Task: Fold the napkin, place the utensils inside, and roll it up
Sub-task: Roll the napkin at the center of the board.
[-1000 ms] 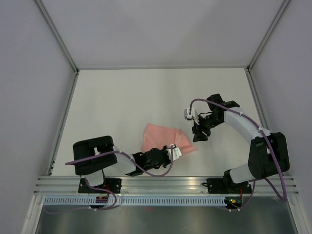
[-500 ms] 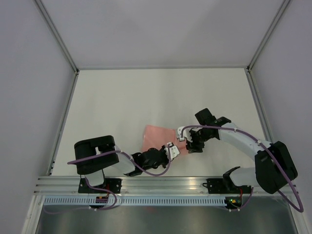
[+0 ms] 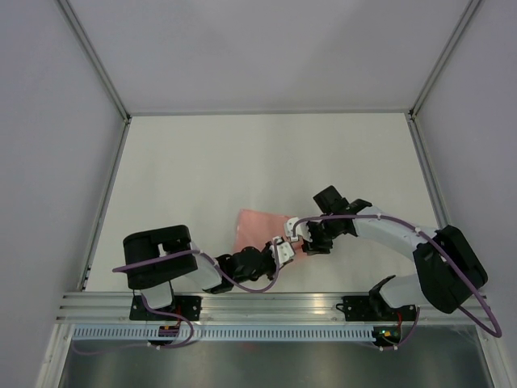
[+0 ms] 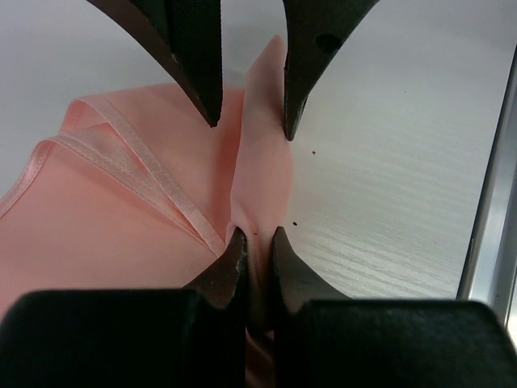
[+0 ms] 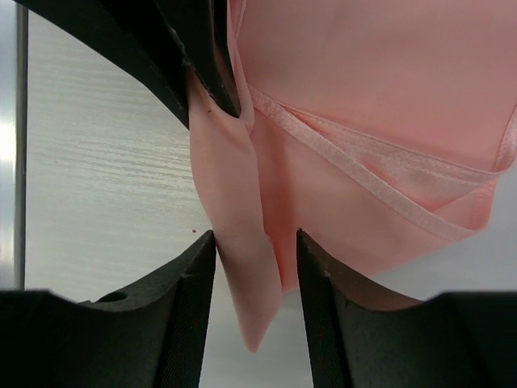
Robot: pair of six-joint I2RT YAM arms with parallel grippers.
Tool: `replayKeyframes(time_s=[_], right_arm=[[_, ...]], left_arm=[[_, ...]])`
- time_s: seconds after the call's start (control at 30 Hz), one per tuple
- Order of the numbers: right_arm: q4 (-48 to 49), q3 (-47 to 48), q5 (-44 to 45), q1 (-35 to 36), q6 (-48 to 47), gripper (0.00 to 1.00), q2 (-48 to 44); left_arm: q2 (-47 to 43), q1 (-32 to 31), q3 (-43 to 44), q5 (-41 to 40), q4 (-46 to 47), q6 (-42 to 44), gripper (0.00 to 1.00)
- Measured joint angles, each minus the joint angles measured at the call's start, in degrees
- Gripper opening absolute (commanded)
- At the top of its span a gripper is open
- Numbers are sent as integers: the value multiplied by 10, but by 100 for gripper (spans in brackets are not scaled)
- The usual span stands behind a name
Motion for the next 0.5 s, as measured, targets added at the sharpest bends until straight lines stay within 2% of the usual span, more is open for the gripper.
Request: replayKeyframes(time_s=[0.1,0.2,0.27,0.37,0.4,0.5], right_arm=[[3,0,7,-1,0,42,19],[7,0,16,5,7,39,41],[7,3,23,10,7,37,52],[-3,16,27,14,3,23,64],[-10,22,25,14,1,22,71],[-35,49,23,12,-5,14,98]], left_arm=[[0,0,-4,0,7,0,2],[-2,-1,-2,1,2,5,5],[-3,-1,0,0,-4,9,10],[-10,-1,6,-4,-22,16,24],[-13,0,7,-7,-28,18,31],[-23,3,8,-26,-49,21,40]])
